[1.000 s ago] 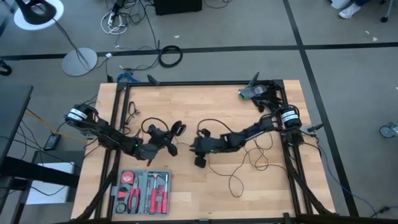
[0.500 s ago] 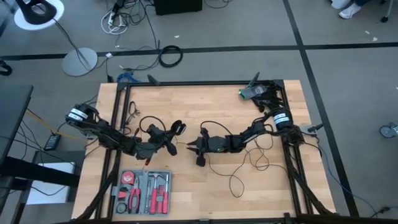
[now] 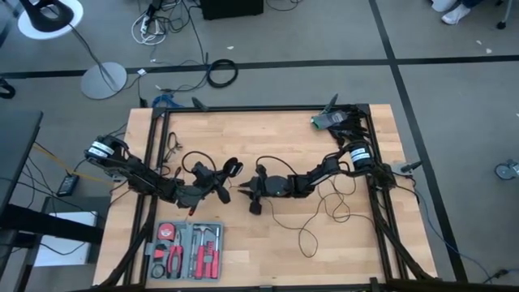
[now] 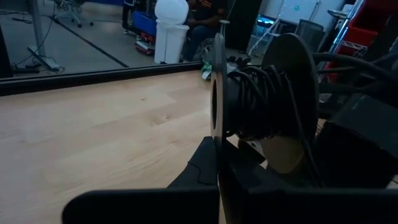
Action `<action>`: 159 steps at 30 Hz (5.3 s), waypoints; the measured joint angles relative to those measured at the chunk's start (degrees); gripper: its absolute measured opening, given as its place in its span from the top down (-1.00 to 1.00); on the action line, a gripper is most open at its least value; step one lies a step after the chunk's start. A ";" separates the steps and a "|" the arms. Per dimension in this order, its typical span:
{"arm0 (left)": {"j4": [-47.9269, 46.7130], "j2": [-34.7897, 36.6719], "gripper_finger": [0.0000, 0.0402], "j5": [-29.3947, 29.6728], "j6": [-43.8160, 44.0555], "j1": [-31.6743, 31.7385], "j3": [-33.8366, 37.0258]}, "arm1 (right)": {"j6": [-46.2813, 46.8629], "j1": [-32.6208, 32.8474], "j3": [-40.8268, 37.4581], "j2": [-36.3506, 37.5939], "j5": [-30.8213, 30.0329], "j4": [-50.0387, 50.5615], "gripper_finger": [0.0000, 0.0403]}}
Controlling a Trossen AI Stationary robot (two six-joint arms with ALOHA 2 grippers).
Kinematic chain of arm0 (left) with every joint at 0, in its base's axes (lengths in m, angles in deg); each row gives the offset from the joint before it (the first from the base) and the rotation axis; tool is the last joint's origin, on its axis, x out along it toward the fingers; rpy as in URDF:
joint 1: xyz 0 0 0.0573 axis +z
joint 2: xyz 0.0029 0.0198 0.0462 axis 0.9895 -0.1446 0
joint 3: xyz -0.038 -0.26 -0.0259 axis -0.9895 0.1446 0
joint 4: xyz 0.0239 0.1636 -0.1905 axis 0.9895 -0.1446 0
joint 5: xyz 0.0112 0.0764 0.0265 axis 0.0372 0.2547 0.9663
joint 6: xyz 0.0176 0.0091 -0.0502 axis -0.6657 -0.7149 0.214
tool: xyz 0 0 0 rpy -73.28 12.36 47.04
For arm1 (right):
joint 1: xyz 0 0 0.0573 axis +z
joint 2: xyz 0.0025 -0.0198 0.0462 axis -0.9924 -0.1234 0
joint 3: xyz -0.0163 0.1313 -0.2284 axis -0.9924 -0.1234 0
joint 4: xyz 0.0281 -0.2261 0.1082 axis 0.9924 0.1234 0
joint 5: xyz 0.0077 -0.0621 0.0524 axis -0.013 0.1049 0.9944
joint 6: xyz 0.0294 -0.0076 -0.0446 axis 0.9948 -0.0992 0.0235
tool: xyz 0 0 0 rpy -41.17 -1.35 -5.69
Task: Coil cords
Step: Coil the black wire onto the spool
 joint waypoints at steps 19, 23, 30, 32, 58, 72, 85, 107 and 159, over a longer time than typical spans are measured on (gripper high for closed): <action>2.40 0.00 1.00 0.02 -1.60 0.00 0.00 | 1.45 -0.91 0.04 0.00 0.59 5.23 0.95; 2.07 0.00 1.00 -0.60 -2.97 0.00 0.00 | 5.19 -1.04 0.04 0.41 0.24 8.81 0.97; 2.05 0.00 1.00 -1.44 -3.96 0.00 0.00 | 12.59 -4.07 0.04 8.47 0.09 29.79 0.99; 2.22 0.00 1.00 -1.80 -3.95 0.00 0.00 | 12.59 -5.39 0.02 10.98 0.02 34.69 0.99; -4.16 -0.02 1.00 -0.17 -1.07 0.11 -0.09 | 11.92 -8.34 17.82 29.97 6.58 59.83 1.00; -6.57 0.00 1.00 0.62 0.37 0.11 -1.60 | 4.44 -3.39 27.69 14.04 6.56 51.94 1.00; -5.90 -0.04 1.00 -0.21 0.15 0.07 -1.81 | 6.50 -1.45 27.70 6.45 6.80 56.04 1.00; -4.74 0.02 1.00 0.39 0.24 0.00 -1.78 | 12.76 1.01 0.98 7.88 4.60 24.03 0.70; -4.39 0.00 1.00 -1.14 0.04 0.02 -1.77 | 15.26 -3.33 -15.91 9.70 4.68 -11.13 0.40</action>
